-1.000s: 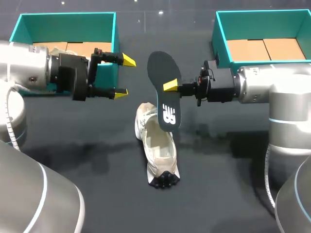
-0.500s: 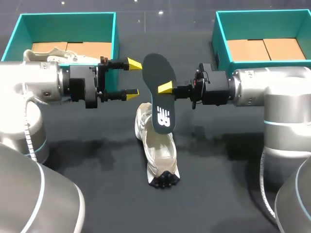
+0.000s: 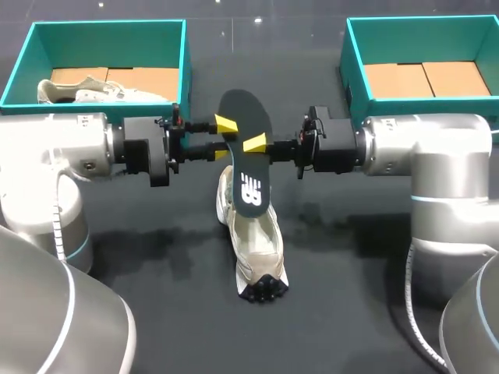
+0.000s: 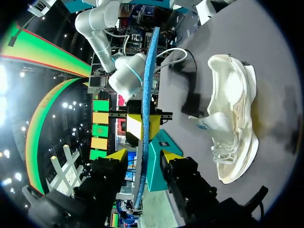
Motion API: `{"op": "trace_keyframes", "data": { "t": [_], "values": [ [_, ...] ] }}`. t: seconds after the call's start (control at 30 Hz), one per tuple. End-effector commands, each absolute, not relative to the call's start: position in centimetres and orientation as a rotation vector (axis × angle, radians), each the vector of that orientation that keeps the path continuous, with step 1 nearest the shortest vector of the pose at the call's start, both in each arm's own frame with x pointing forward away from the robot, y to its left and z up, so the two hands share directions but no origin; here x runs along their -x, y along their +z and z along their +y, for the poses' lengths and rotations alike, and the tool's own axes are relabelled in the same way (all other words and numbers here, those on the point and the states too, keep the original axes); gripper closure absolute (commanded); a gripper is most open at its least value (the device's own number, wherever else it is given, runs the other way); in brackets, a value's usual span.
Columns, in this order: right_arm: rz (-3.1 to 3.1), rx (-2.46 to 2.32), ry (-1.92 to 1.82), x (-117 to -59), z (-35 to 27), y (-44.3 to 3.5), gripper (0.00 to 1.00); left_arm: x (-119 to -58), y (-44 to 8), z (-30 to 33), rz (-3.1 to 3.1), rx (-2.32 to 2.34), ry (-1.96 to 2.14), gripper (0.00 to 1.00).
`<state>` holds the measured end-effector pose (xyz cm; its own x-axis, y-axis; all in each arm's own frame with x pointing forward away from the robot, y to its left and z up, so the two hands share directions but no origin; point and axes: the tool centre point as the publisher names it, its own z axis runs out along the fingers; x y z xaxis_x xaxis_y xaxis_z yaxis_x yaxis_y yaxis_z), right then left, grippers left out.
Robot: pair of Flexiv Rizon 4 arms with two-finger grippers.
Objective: Take the shoe out of the shoebox, open the shoe tongue, remove and reinsert the insole, then place the shoe into the shoebox
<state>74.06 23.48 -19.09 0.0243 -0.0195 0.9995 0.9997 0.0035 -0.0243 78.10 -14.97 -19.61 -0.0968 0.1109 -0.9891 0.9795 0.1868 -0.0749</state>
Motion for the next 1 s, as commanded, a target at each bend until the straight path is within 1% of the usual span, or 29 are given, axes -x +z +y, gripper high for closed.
{"op": "trace_keyframes", "data": {
  "t": [0.03,0.2,0.43,0.5,0.63,0.73,0.87,1.0],
  "values": [
    [-1.178,1.196,-1.194,-74.3,23.9,-19.4,1.0,-78.2,-19.6,-15.2,1.438,-1.121,-1.073,0.58],
    [-1.175,1.192,-1.19,-74.3,24.1,-19.5,1.0,-78.3,-19.6,-15.4,1.432,-1.128,-1.072,0.6],
    [-1.176,1.179,-1.189,-74.2,24.2,-19.6,1.0,-78.4,-19.7,-15.8,1.429,-1.135,-1.075,0.65],
    [-1.178,1.175,-1.192,-74.2,24.2,-19.7,1.0,-78.3,-19.8,-15.8,1.428,-1.136,-1.077,0.71],
    [-1.185,1.169,-1.202,-74.1,24.1,-19.9,1.0,-78.3,-19.8,-16.0,1.425,-1.138,-1.081,0.72],
    [-1.185,1.168,-1.204,-74.1,24.0,-20.0,1.0,-78.2,-19.9,-16.2,1.425,-1.141,-1.081,0.77],
    [-1.183,1.167,-1.207,-74.1,24.0,-20.0,1.0,-78.1,-20.1,-16.4,1.429,-1.143,-1.082,0.88],
    [-1.181,1.167,-1.207,-74.1,23.9,-20.0,1.0,-78.1,-20.2,-16.6,1.431,-1.145,-1.084,0.87]
  ]
}}
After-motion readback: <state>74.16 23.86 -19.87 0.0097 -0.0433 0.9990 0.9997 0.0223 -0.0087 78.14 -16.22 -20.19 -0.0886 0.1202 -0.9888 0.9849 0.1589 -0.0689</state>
